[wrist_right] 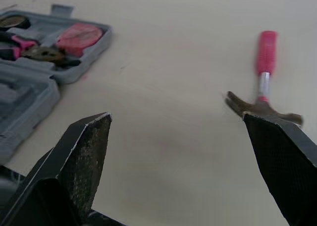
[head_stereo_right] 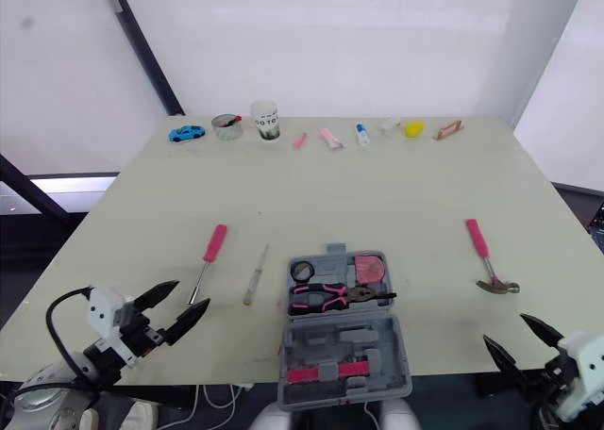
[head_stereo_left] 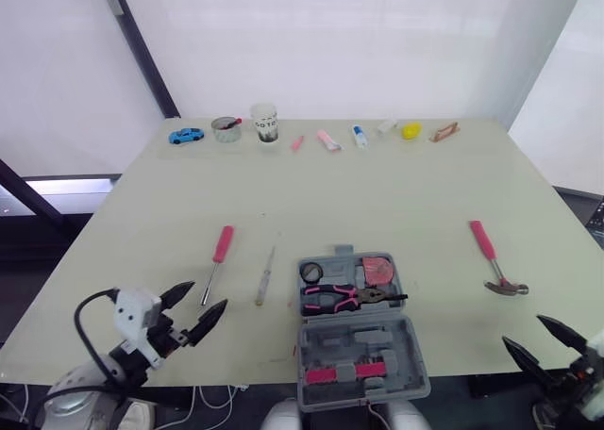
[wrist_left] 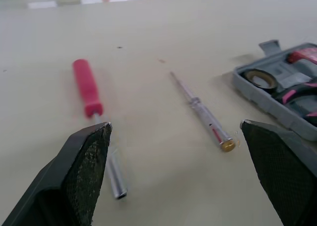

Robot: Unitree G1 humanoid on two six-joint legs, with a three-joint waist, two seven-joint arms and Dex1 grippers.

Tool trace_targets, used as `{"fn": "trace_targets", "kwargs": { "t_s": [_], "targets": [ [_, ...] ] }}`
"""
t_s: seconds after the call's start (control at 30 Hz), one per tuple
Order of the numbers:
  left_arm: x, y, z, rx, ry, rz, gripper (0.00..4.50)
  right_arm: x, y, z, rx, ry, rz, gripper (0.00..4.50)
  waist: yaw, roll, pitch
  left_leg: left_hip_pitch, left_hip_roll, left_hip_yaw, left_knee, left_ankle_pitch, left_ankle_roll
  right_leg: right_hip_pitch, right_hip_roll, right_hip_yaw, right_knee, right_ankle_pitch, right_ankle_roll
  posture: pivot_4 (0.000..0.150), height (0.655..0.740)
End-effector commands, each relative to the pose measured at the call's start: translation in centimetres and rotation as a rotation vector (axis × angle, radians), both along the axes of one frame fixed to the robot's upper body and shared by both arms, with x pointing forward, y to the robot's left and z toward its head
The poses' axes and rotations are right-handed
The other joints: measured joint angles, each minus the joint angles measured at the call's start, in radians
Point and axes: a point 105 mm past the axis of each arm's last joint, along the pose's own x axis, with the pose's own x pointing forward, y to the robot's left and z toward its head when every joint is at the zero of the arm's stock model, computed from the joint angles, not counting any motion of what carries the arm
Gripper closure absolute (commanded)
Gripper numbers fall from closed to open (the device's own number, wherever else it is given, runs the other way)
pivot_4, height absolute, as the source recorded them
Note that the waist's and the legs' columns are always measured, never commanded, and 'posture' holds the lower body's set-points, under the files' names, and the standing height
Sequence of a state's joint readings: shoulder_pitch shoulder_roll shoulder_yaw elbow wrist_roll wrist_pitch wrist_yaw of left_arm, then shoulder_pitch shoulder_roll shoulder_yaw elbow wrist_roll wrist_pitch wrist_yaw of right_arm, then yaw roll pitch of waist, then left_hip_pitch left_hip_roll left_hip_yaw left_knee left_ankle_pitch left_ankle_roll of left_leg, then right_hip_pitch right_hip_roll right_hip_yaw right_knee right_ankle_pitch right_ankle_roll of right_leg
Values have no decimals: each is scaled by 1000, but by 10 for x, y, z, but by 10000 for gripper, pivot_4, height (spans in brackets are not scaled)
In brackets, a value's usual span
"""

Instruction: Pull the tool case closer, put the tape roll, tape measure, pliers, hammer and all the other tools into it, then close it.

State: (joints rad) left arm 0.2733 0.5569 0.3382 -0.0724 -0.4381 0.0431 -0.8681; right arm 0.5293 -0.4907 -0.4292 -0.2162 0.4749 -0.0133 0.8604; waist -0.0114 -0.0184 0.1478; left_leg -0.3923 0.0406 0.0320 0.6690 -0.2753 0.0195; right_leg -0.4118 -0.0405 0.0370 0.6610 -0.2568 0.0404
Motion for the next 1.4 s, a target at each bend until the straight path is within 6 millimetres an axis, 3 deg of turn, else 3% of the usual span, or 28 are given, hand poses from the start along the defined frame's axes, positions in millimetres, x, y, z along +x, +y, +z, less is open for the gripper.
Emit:
{"fn": "trace_targets", "kwargs": {
  "t_s": [0.03, 0.17, 0.33, 0.4, 0.5, 0.57, 0.7, 0.73, 0.77, 1.1, 1.4],
  "targets": [
    [3, -24, 5, 97, -20, -160, 0, 19, 20, 9, -91, -16, 90, 435, -1, 0, 0, 0, 0, 0, 0, 0, 0, 0, 0, 0, 0, 0, 0, 1500, 7400],
    [-1, -42, -6, 144, 31, -303, 0, 34, 41, 4, -120, 20, 197, 435, -1, 0, 0, 1, 0, 0, 0, 0, 0, 0, 2, 1, 1, 0, 0, 1500, 7400],
    [3, -44, -12, 176, 64, -375, 0, 48, 62, 2, -126, 32, 282, 435, 1, 0, 1, -1, 0, 0, 0, 0, 0, 0, 4, 0, 0, 2, 3, 1500, 7400],
    [4, -45, -14, 191, 79, -420, 5451, 51, 68, -1, -137, 46, 323, 0, 1, 0, 1, -1, 0, 0, 0, 0, 0, 0, 4, 0, 1, 2, 3, 1500, 7400],
    [0, -52, -24, 249, 112, -554, 18085, 58, 72, -4, -156, 57, 361, 9092, 1, 0, 1, 0, 0, 1, 1, 0, 0, 0, 5, 0, 1, 1, 1, 1500, 7400],
    [-2, -56, -31, 258, 134, -612, 29519, 60, 72, -11, -215, 71, 412, 20204, 0, 0, 1, 0, 0, 3, 1, 0, 0, 0, 5, 1, 1, 1, 2, 1500, 7400],
    [9, -58, -36, 258, 141, -640, 44934, 65, 76, -18, -261, 91, 474, 37577, 2, -1, 1, -1, 0, 3, 1, 0, 0, 0, 5, 1, 1, 2, 4, 1500, 7400],
    [12, -59, -37, 260, 143, -646, 45000, 66, 77, -19, -262, 92, 481, 43794, 1, -1, 1, -1, 0, 2, 1, 0, 0, 0, 5, 0, 1, 2, 4, 1500, 7400],
    [13, -59, -38, 260, 147, -655, 45000, 67, 79, -20, -273, 98, 496, 44516, 1, -1, 1, -1, 0, 2, 1, 0, 0, 0, 5, 0, 1, 2, 4, 1500, 7400],
    [25, -73, -47, 202, 248, -712, 45000, 81, 103, -36, -313, 138, 621, 44516, -1, -1, 1, -1, 0, 2, 2, 0, 0, 0, 6, 0, 2, 3, 4, 1500, 7400],
    [23, -72, -52, 175, 300, -718, 45000, 86, 109, -36, -320, 127, 648, 44516, -1, -1, 1, -1, 0, 2, 2, 0, 0, 0, 6, 0, 2, 3, 4, 1500, 7400]
  ]
}}
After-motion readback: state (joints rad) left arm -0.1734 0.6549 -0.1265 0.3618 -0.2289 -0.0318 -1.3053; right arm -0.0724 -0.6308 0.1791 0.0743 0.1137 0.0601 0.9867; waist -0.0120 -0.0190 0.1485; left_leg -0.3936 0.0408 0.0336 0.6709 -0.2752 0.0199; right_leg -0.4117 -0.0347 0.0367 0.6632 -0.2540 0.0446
